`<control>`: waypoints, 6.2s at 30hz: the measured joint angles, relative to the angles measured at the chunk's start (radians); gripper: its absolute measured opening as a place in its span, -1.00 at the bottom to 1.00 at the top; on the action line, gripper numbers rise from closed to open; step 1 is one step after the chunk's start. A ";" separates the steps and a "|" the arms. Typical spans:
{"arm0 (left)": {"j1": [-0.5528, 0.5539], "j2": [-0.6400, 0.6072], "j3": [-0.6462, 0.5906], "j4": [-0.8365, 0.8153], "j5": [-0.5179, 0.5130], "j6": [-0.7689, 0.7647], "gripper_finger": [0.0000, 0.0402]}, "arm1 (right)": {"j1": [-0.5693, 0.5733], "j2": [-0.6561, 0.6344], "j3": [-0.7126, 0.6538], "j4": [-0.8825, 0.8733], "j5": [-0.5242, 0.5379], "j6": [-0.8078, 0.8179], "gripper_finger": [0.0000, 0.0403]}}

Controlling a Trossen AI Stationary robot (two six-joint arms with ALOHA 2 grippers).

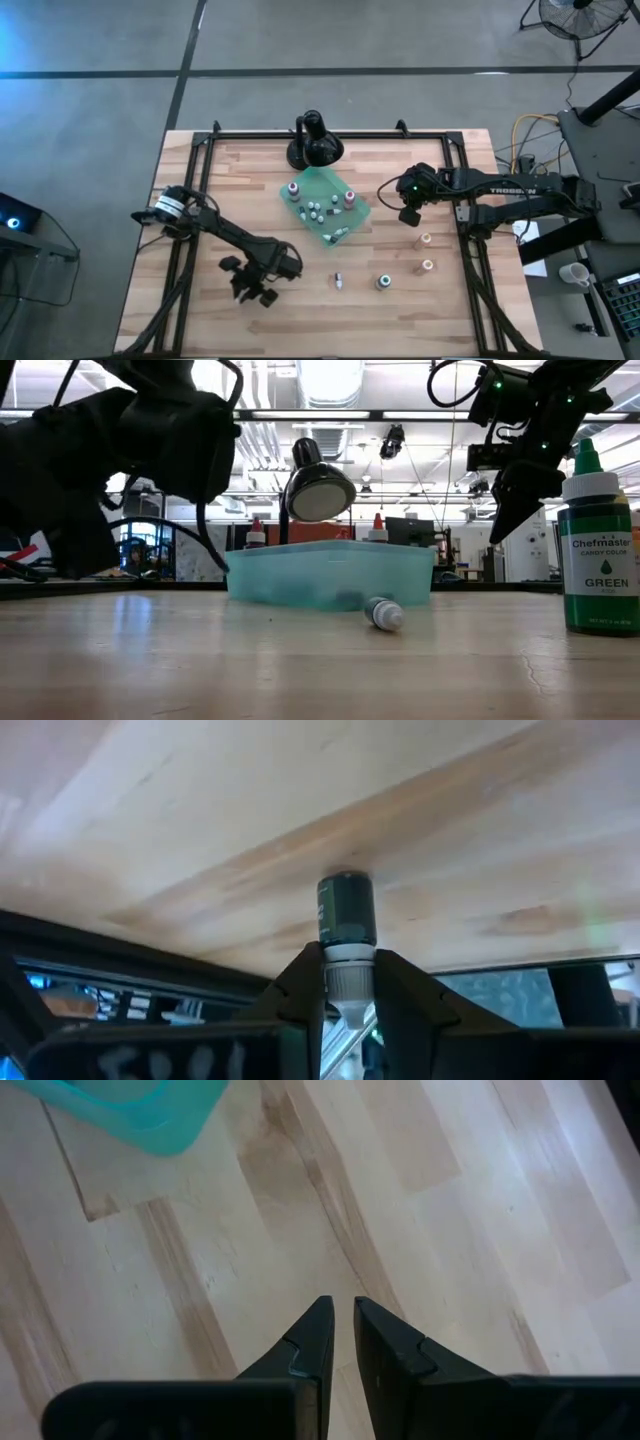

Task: Pick & Place food coloring
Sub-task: Adjust the small green food coloring bottle, then put the small pink food coloring bottle into the green bin

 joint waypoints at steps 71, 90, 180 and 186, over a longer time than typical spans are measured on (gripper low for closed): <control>0.080 0.177 0.427 0.648 -0.674 1.766 -0.53 | 0.000 0.000 -0.003 -0.027 -0.009 0.056 -0.81; 0.082 0.241 0.456 0.572 -0.667 1.744 -0.53 | 0.000 0.000 -0.003 -0.027 -0.009 0.056 -0.81; 0.029 0.122 0.492 0.086 -0.822 0.164 -0.59 | 0.000 0.000 -0.023 0.002 -0.008 0.087 -0.81; 0.046 0.122 0.416 0.127 -0.698 0.023 -0.59 | 0.000 0.000 -0.026 0.006 -0.008 0.090 -0.81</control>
